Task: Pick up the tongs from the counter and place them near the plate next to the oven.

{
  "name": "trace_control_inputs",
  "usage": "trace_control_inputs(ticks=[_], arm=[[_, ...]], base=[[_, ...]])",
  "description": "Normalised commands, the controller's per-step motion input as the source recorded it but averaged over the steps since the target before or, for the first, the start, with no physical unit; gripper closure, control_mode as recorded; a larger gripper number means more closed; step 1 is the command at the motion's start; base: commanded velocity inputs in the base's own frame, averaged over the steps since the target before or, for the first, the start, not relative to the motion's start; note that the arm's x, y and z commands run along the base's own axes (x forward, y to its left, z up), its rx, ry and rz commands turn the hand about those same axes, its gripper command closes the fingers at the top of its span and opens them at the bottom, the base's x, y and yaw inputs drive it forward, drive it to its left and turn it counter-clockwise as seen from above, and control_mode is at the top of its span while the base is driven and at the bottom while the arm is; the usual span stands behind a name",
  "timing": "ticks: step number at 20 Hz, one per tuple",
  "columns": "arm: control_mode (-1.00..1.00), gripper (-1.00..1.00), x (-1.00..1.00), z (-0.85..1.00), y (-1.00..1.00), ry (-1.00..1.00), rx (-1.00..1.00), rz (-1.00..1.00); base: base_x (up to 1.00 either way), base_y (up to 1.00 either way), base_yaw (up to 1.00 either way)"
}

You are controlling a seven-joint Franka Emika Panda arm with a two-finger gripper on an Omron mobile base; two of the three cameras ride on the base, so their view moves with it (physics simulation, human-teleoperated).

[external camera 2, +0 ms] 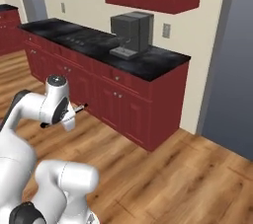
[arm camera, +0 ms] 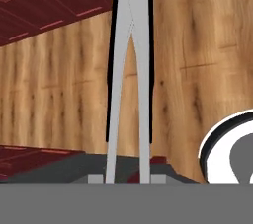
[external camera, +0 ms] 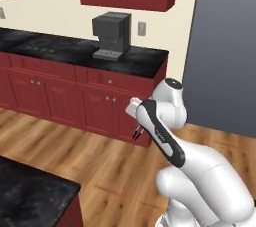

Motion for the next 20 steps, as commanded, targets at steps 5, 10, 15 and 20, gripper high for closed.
trace_control_inputs(ticks=[5, 10, 15, 20], arm=[[1.0, 1.0, 0.0, 0.0, 0.0, 0.0, 0.0, 0.0], [1.0, 1.0, 0.0, 0.0, 0.0, 0.0, 0.0, 0.0], [1.0, 1.0, 0.0, 0.0, 0.0, 0.0, 0.0, 0.0], [1.0, 1.0, 0.0, 0.0, 0.0, 0.0, 0.0, 0.0]], base=[[0.64, -0.36, 0.19], [0.58, -0.41, 0.21], [0.59, -0.35, 0.24], [0.59, -0.3, 0.44]])
